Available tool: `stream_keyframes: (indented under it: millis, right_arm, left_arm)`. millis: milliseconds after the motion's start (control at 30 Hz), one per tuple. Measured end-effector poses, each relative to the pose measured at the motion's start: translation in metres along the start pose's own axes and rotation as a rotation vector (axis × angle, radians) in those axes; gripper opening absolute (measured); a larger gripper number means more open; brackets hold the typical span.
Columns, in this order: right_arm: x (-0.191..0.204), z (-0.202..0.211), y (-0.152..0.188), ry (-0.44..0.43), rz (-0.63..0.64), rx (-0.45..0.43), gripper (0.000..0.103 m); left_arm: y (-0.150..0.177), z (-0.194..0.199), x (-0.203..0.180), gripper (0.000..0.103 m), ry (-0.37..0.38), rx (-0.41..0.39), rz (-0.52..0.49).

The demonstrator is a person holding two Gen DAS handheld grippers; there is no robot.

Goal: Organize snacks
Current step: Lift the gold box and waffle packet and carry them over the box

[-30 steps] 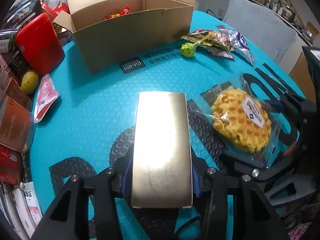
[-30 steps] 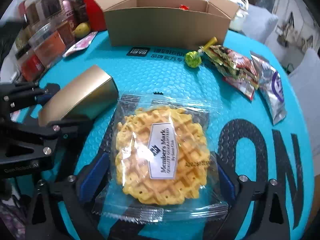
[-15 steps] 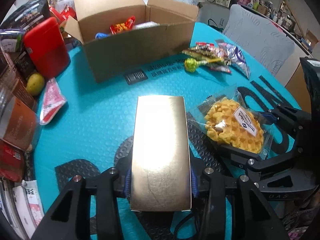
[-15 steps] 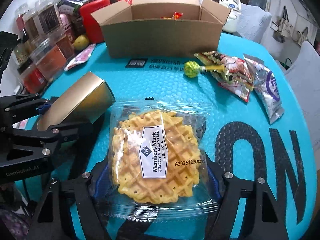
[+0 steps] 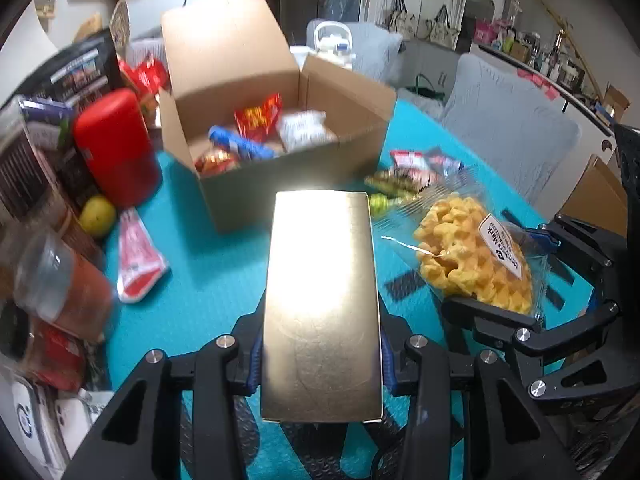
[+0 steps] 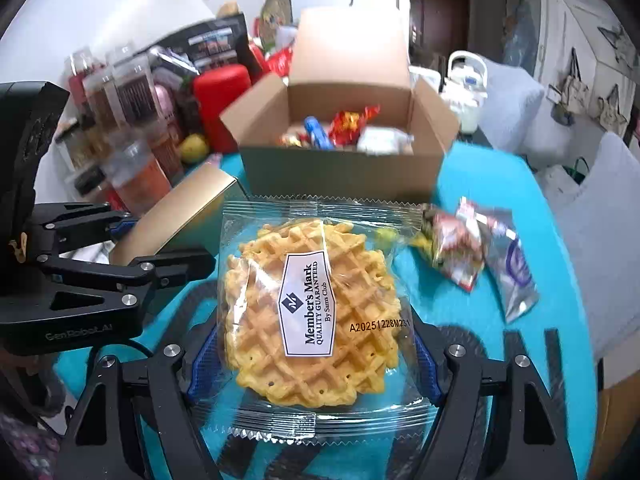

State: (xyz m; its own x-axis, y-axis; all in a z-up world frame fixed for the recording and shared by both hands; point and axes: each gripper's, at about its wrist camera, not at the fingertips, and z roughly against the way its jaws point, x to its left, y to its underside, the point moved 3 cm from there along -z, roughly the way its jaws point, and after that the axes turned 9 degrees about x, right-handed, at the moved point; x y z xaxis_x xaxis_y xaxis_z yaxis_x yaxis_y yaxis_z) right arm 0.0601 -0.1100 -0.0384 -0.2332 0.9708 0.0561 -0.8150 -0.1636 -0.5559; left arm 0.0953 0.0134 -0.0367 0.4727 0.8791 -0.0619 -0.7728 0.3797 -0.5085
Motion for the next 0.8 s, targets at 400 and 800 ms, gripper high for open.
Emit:
stream_keyframes:
  millis: [400,800]
  right_arm:
    - [-0.014,0.037,-0.056,0.006,0.034,-0.128,0.078]
    - [-0.035,0.034,-0.123,0.006,0.067,-0.199,0.078]
  left_arm:
    - [-0.047,0.037,-0.001,0.043,-0.023,-0.137,-0.012]
    - [-0.11,0.034,0.012,0.043,-0.058,-0.202,-0.005]
